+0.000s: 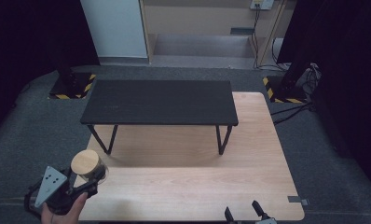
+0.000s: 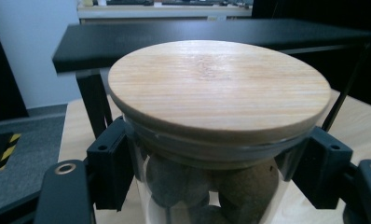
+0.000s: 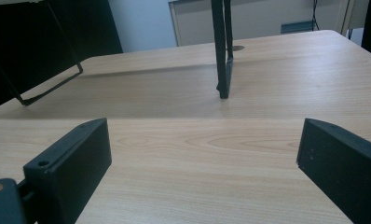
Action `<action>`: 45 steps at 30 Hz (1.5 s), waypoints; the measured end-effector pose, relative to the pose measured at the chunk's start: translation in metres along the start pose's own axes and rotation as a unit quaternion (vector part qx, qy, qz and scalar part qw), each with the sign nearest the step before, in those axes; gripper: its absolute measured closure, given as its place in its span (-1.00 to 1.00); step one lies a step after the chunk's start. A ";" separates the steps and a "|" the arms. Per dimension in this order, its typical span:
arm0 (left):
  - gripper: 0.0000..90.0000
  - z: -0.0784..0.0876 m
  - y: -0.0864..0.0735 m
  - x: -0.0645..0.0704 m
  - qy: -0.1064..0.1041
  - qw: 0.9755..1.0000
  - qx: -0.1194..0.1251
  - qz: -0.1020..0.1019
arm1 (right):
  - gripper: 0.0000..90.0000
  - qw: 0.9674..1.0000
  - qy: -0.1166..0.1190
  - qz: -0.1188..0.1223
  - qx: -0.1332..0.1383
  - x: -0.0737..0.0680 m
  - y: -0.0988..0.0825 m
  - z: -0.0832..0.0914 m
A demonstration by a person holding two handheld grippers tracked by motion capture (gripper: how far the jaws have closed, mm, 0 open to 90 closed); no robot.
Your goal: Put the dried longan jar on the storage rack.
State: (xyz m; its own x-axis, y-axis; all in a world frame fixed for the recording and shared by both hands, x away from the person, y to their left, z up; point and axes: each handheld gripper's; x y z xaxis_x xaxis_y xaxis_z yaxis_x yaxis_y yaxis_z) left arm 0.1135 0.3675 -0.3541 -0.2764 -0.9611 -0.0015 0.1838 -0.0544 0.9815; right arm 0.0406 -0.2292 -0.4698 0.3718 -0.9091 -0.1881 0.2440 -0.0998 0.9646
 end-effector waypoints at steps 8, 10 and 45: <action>-0.46 -0.013 0.032 -0.011 -0.012 1.000 0.014 -0.004 | -0.93 1.000 -0.002 0.001 0.003 -0.002 0.003 0.001; -0.46 -0.015 0.035 -0.013 -0.013 1.000 0.014 -0.006 | -0.93 1.000 -0.003 0.001 0.003 -0.002 0.003 0.001; -0.46 -0.100 0.101 -0.048 -0.020 1.000 -0.005 -0.010 | -0.92 0.999 -0.026 -0.004 0.021 0.005 0.012 -0.002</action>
State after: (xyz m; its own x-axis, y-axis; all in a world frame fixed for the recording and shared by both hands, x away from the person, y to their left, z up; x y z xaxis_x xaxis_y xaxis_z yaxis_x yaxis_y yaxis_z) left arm 0.2397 0.3814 -0.2737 -0.3183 -0.9479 -0.0127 0.1879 -0.0762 0.9792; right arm 0.0475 -0.2337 -0.4598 0.3236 -0.9277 -0.1862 0.2086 -0.1220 0.9704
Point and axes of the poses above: each handheld gripper's, and its own axes: z roughly backward along the jaws, y roughly out of its top, x roughly to its right, and after that the axes turned 7 degrees about y, right-handed
